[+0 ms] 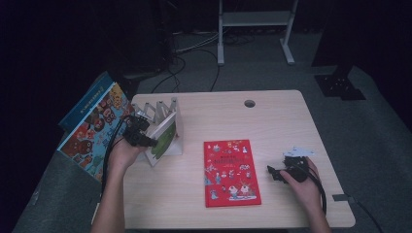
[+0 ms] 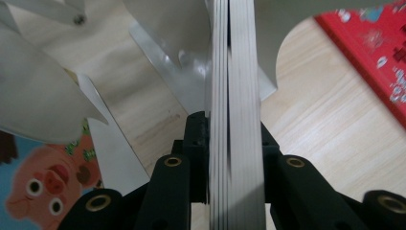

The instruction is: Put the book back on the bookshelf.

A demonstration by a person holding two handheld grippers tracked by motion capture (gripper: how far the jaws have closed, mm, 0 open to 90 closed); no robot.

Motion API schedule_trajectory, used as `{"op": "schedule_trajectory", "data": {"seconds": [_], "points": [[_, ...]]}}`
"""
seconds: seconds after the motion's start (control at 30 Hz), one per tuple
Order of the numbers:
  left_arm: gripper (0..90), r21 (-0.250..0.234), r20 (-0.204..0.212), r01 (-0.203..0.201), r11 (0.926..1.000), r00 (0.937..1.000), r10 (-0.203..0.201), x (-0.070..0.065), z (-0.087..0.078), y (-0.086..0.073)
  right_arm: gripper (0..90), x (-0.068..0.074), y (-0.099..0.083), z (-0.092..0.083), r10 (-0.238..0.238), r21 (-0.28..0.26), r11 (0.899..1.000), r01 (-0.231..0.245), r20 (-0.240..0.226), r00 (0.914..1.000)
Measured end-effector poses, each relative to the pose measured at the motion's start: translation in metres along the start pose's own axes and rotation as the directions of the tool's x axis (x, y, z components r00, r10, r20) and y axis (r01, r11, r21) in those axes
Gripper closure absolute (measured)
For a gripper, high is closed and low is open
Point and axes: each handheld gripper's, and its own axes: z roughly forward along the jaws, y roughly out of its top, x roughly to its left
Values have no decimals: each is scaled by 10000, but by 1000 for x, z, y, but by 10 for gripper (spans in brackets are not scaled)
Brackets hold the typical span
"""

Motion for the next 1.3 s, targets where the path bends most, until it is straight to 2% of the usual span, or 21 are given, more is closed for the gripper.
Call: {"op": "schedule_trajectory", "data": {"seconds": [0.37,0.67,0.93,1.3], "points": [[697,-333,42,-104,9994,9999,106,0,-20,-10,123,0,0,0,6,-2,10000,-6,13,10000],[681,-526,-53,-217,9984,9998,214,-2,-47,-27,124,0,0,0,8,-3,10000,-8,13,10000],[674,-541,-113,-308,9981,9995,302,-2,-62,-42,123,0,0,0,9,-3,10000,-9,12,10000],[697,-183,208,-422,9989,9989,426,-4,-48,-40,123,0,0,0,12,-3,10000,-12,13,10000]]}}
